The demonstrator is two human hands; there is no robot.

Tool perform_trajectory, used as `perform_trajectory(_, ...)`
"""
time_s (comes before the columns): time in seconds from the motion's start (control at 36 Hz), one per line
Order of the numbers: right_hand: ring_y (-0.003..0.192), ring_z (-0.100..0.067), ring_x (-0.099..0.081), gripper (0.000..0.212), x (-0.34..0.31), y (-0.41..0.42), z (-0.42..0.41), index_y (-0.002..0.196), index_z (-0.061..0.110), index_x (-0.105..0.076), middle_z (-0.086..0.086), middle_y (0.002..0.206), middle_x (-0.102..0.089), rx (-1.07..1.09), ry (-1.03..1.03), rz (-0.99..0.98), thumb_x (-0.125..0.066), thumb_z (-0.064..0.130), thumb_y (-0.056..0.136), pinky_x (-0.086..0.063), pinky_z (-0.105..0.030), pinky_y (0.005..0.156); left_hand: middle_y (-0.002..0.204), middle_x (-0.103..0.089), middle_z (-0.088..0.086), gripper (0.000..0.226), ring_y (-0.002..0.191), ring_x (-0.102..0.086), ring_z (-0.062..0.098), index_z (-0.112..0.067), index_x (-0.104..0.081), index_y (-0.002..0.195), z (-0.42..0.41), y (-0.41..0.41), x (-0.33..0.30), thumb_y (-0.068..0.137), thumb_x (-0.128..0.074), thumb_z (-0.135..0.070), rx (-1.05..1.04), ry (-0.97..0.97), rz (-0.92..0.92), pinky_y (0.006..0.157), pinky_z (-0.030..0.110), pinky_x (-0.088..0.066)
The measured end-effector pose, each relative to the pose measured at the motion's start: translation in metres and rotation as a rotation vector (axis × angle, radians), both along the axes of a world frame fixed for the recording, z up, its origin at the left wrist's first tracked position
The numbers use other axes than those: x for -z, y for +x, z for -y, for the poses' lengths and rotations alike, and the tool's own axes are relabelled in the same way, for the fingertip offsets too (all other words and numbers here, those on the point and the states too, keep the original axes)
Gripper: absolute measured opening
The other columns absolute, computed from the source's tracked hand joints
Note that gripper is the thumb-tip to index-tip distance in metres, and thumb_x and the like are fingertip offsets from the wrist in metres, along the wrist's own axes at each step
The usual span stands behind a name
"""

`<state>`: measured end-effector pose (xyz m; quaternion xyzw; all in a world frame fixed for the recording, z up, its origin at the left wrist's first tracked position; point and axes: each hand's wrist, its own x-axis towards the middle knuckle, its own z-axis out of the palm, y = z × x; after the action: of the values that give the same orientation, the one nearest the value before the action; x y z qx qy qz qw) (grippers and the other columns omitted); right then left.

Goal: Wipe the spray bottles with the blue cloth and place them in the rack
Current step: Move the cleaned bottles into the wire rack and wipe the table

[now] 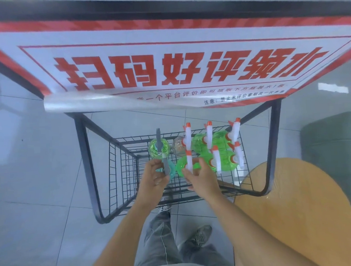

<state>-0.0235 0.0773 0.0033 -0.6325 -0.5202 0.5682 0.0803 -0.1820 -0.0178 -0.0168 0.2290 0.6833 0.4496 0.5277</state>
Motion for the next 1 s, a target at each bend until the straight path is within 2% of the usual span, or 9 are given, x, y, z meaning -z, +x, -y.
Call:
perform_trajectory(0.19, 0.08, -0.023, -0.075, 0.03, 0.007, 0.002, 0.001, 0.115, 0.03, -0.056, -0.008, 0.095, -0.072, -0.021, 0.025, 0.053, -0.077, 0.036, 0.094, -0.066, -0.042, 0.064, 0.131, -0.066, -0.007, 0.051, 0.095, -0.071, 0.004, -0.024, -0.049, 0.135, -0.005, -0.002, 0.003, 0.099, -0.07, 0.007, 0.036, 0.011, -0.052, 0.093, 0.025, -0.057)
perform_trajectory(0.33, 0.076, -0.021, -0.075, 0.043, 0.009, 0.004, 0.002, 0.127, 0.033, -0.053, -0.003, 0.093, -0.071, -0.032, 0.049, 0.087, -0.077, 0.04, 0.092, -0.065, -0.045, 0.066, 0.132, -0.067, -0.008, 0.057, 0.095, -0.074, 0.011, -0.026, -0.049, 0.138, -0.004, -0.007, 0.009, 0.097, -0.074, 0.004, 0.057, -0.013, -0.078, 0.096, 0.036, -0.059)
perform_trajectory(0.47, 0.079, -0.024, -0.073, 0.046, 0.004, 0.006, 0.002, 0.13, 0.032, -0.053, -0.006, 0.092, -0.068, -0.01, 0.054, 0.081, -0.078, 0.038, 0.092, -0.065, -0.047, 0.067, 0.133, -0.068, -0.006, 0.058, 0.096, -0.073, 0.013, -0.023, -0.049, 0.142, -0.003, -0.01, 0.01, 0.097, -0.074, 0.004, 0.076, -0.03, -0.093, 0.097, 0.04, -0.06)
perform_trajectory(0.61, 0.079, -0.02, -0.072, 0.049, 0.001, 0.013, 0.004, 0.13, 0.037, -0.051, 0.002, 0.09, -0.07, -0.045, 0.098, 0.13, -0.078, 0.045, 0.09, -0.064, -0.049, 0.073, 0.132, -0.064, -0.011, 0.063, 0.089, -0.073, 0.01, -0.027, -0.045, 0.147, -0.004, -0.011, 0.005, 0.098, -0.074, 0.0, 0.121, -0.023, -0.138, 0.087, 0.032, -0.063)
perform_trajectory(0.69, 0.079, -0.011, -0.068, 0.051, -0.01, 0.017, 0.005, 0.135, 0.034, -0.052, 0.008, 0.09, -0.068, -0.13, 0.167, 0.197, -0.075, 0.048, 0.091, -0.059, -0.04, 0.074, 0.133, -0.059, -0.009, 0.065, 0.096, -0.071, 0.011, -0.026, -0.047, 0.149, -0.003, -0.011, 0.001, 0.096, -0.08, -0.008, 0.081, -0.027, -0.204, 0.085, 0.027, -0.059)
perform_trajectory(0.75, 0.083, -0.008, -0.065, 0.052, -0.02, 0.02, 0.007, 0.138, 0.033, -0.053, 0.01, 0.095, -0.064, -0.189, 0.226, 0.219, -0.074, 0.048, 0.093, -0.057, -0.036, 0.074, 0.131, -0.059, -0.005, 0.062, 0.105, -0.068, 0.019, -0.026, -0.05, 0.144, -0.003, -0.011, -0.006, 0.094, -0.083, -0.013, 0.018, -0.018, -0.234, 0.089, 0.037, -0.061)
perform_trajectory(0.86, 0.095, -0.008, -0.064, 0.054, -0.044, 0.03, 0.008, 0.141, 0.03, -0.052, 0.009, 0.11, -0.058, -0.214, 0.3, 0.155, -0.074, 0.045, 0.093, -0.057, -0.035, 0.082, 0.126, -0.06, -0.004, 0.056, 0.105, -0.066, 0.025, -0.028, -0.054, 0.138, -0.008, -0.01, -0.026, 0.093, -0.083, -0.01, -0.038, 0.08, -0.281, 0.094, 0.048, -0.061)
perform_trajectory(0.94, 0.101, -0.008, -0.061, 0.055, -0.065, 0.04, 0.003, 0.14, 0.029, -0.053, 0.008, 0.114, -0.058, -0.178, 0.343, 0.097, -0.076, 0.044, 0.092, -0.051, -0.029, 0.083, 0.126, -0.061, -0.007, 0.054, 0.104, -0.066, 0.017, -0.04, -0.054, 0.132, -0.023, -0.002, -0.051, 0.095, -0.082, -0.012, -0.005, 0.171, -0.316, 0.092, 0.038, -0.06)
perform_trajectory(1.0, 0.103, -0.005, -0.061, 0.052, -0.076, 0.049, -0.002, 0.137, 0.032, -0.054, 0.01, 0.114, -0.059, -0.13, 0.353, 0.047, -0.077, 0.043, 0.091, -0.047, -0.022, 0.081, 0.122, -0.061, -0.003, 0.051, 0.101, -0.064, 0.011, -0.032, -0.055, 0.133, -0.035, 0.01, -0.068, 0.095, -0.081, -0.011, 0.021, 0.23, -0.323, 0.087, 0.027, -0.056)
